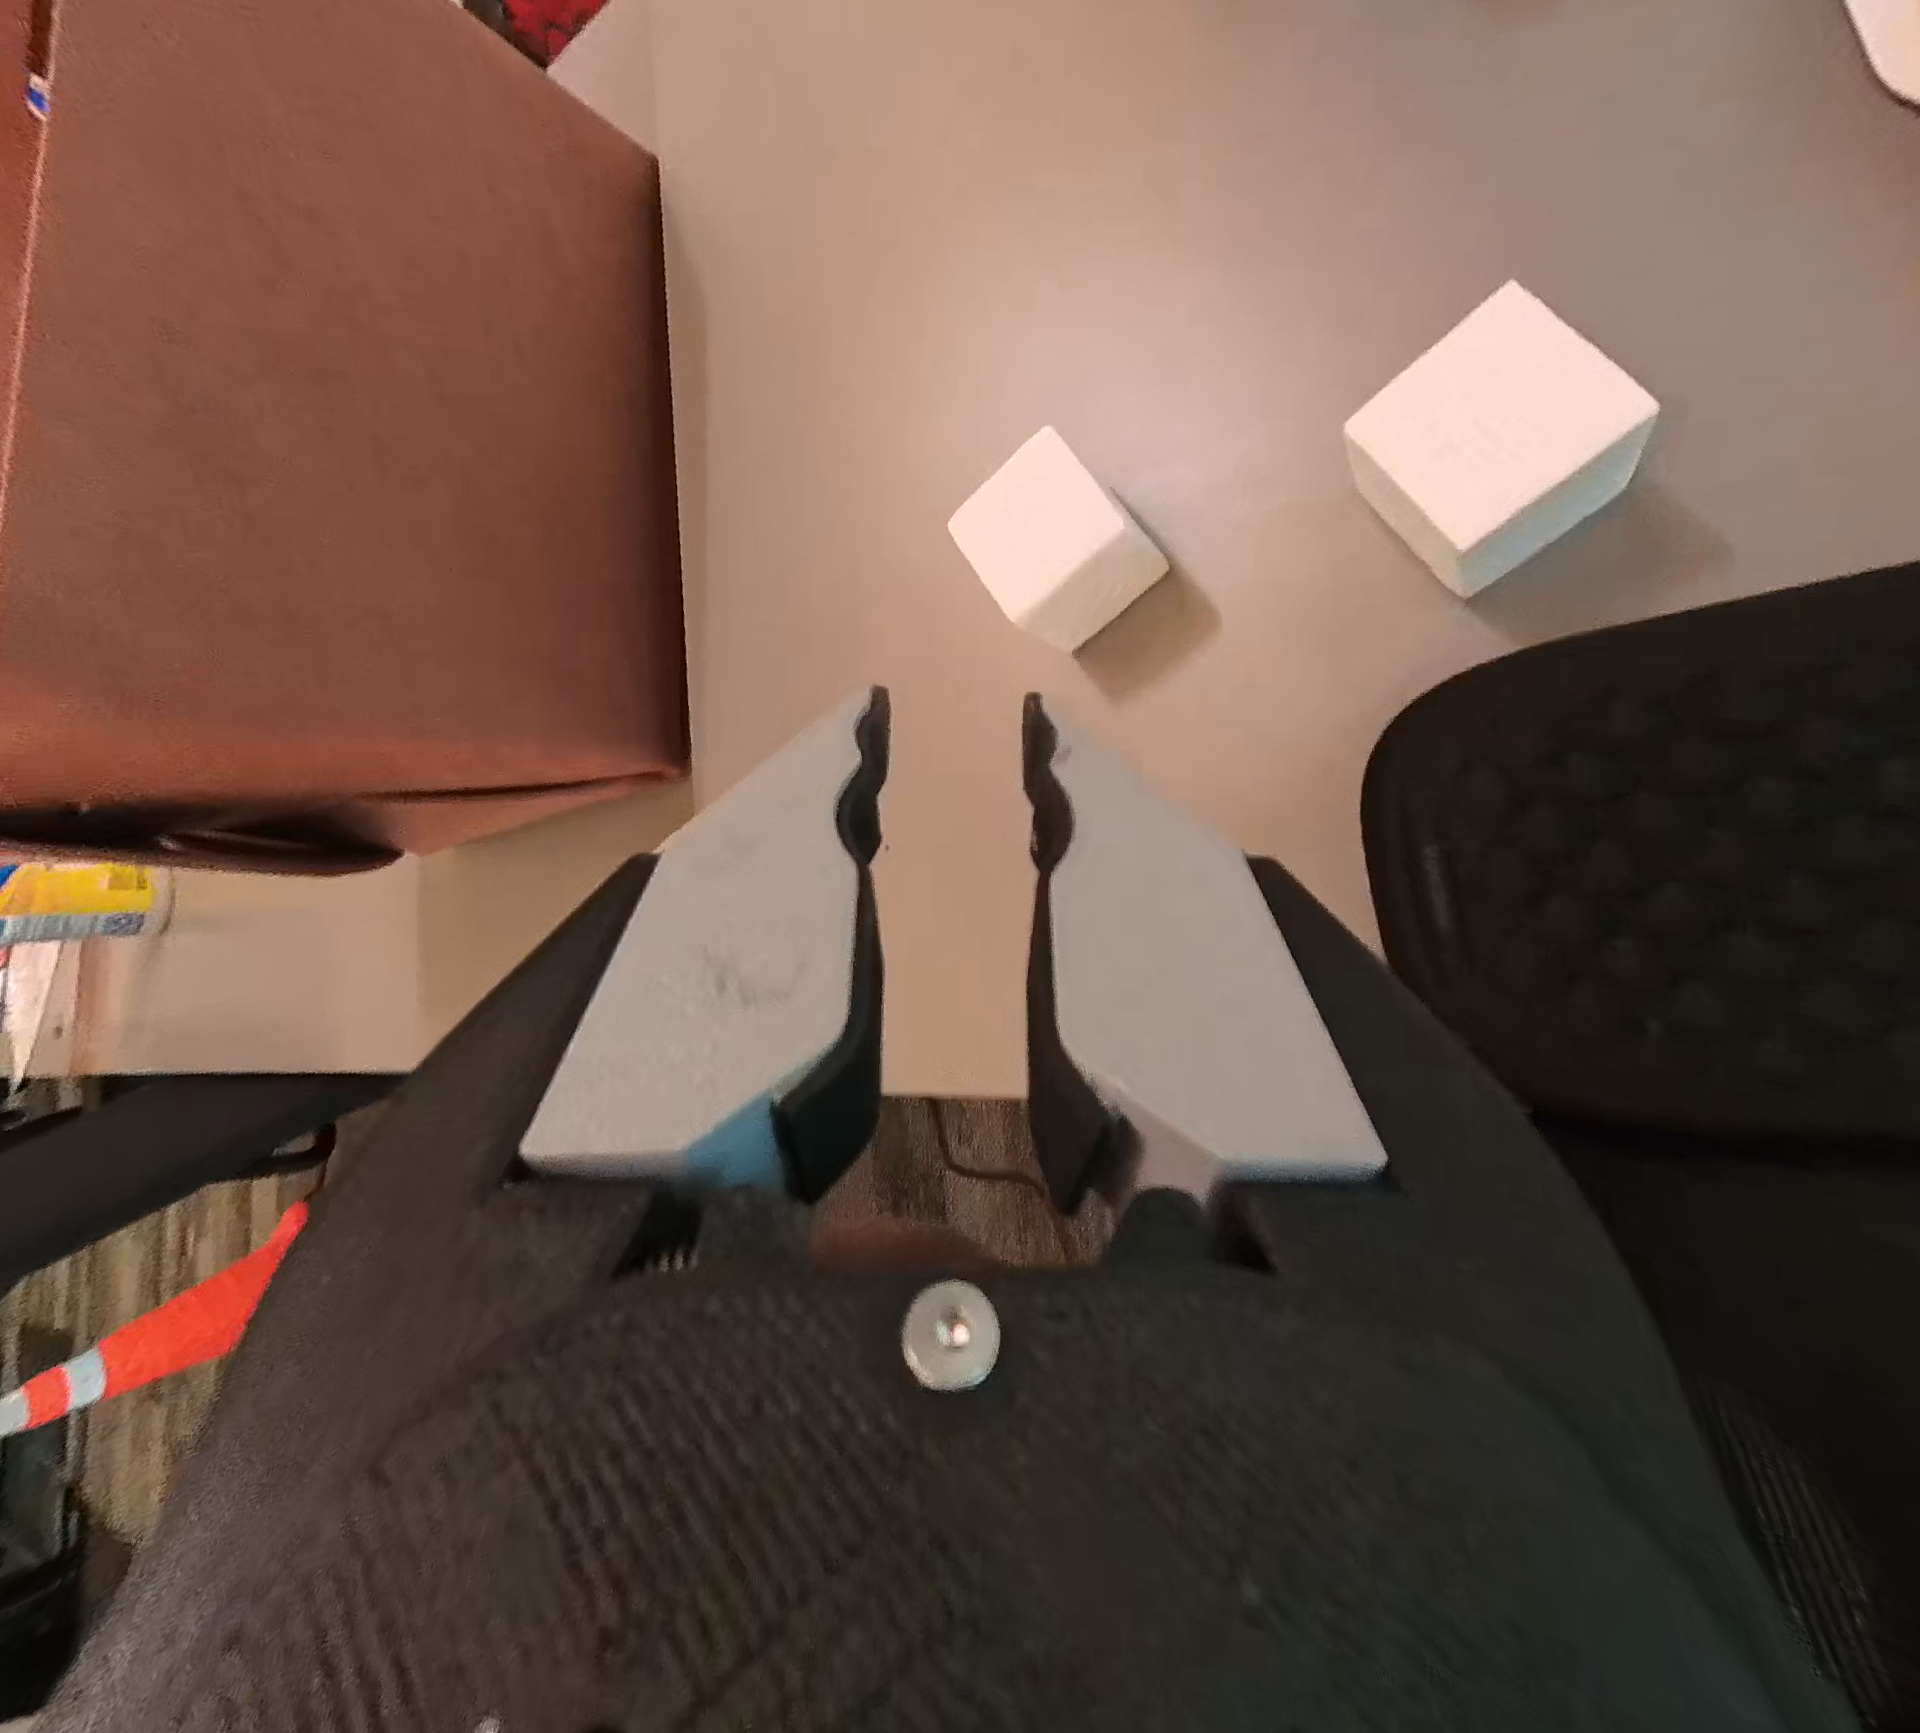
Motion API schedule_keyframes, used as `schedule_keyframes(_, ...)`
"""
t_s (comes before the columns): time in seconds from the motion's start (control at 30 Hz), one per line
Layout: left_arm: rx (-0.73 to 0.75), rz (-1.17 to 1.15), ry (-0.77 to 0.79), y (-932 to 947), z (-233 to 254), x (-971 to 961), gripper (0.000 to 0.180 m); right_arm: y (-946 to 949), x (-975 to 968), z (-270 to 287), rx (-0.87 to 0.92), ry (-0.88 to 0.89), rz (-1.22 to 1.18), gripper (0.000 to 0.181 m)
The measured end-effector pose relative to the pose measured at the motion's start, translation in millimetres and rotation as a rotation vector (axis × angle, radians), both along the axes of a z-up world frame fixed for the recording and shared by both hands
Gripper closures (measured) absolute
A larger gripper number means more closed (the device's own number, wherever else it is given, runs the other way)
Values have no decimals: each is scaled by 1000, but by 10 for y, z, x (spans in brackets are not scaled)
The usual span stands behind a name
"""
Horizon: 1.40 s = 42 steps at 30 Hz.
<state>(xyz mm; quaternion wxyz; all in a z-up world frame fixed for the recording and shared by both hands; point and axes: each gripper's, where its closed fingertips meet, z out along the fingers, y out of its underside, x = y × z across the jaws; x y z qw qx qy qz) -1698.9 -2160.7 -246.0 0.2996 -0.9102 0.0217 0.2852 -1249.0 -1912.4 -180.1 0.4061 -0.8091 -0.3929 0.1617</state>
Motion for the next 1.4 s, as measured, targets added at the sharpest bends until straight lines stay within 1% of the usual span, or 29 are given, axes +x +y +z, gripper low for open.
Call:
schedule_keyframes(0.23, 101, -110, -123, 196, -92, -137, 154, -312, -464, 54, -45, -14, -112, 144)
schedule_keyframes(0.37, 123, -147, -211, 240, -122, -121, 145, -421, -778, 131, -58, 0, -147, 139)
schedule_keyframes(0.5, 198, -223, -339, 295, 94, 227, 130, -481, -1078, 206, -65, -10, -108, 119)
schedule_keyframes(0.57, 232, -265, -425, 287, 227, 485, 118, -444, -1242, 270, -63, 0, -72, 108)
schedule_keyframes(0.63, 264, -298, -501, 256, 352, 731, 114, -313, -1386, 320, -63, 0, -58, 104)
schedule_keyframes(0.7, 298, -332, -536, 217, 451, 935, 112, -123, -1545, 333, -79, -19, -41, 99)
schedule_keyframes(0.77, 327, -359, -509, 194, 471, 1065, 115, 117, -1741, 375, -56, -34, -6, 98)
schedule_keyframes(0.8, 322, -373, -483, 181, 442, 1116, 115, 237, -1849, 377, -40, -55, 31, 95)
schedule_keyframes(0.87, 296, -385, -398, 154, 392, 1124, 115, 486, -2024, 321, 3, -164, 138, 95)
schedule_keyframes(0.93, 283, -358, -327, 125, 408, 1075, 119, 653, -2156, 216, 42, -305, 316, 95)
schedule_keyframes(1.0, 264, -332, -327, 95, 408, 1105, 125, 800, -2185, 128, 84, -448, 467, 96)
schedule_keyframes(1.07, 239, -313, -364, 87, 401, 1165, 126, 828, -2242, 59, 53, -516, 602, 95)
schedule_keyframes(1.17, 232, -256, -339, 128, 390, 1127, 126, 946, -2304, -123, 42, -638, 708, 93)
schedule_keyframes(1.23, 190, -226, -285, 130, 293, 1062, 126, 1066, -2276, -298, 24, -740, 712, 98)
schedule_keyframes(1.27, 162, -214, -259, 117, 249, 1035, 126, 1063, -2249, -360, 1, -776, 728, 112)
schedule_keyframes(1.3, 150, -213, -238, 110, 229, 1025, 126, 1073, -2239, -360, 9, -792, 727, 120)
schedule_keyframes(1.33, 146, -215, -219, 110, 224, 1022, 128, 1073, -2254, -306, 37, -778, 717, 120)
schedule_keyframes(1.4, 133, -220, -191, 111, 212, 1021, 132, 970, -2265, -111, 81, -690, 709, 121)
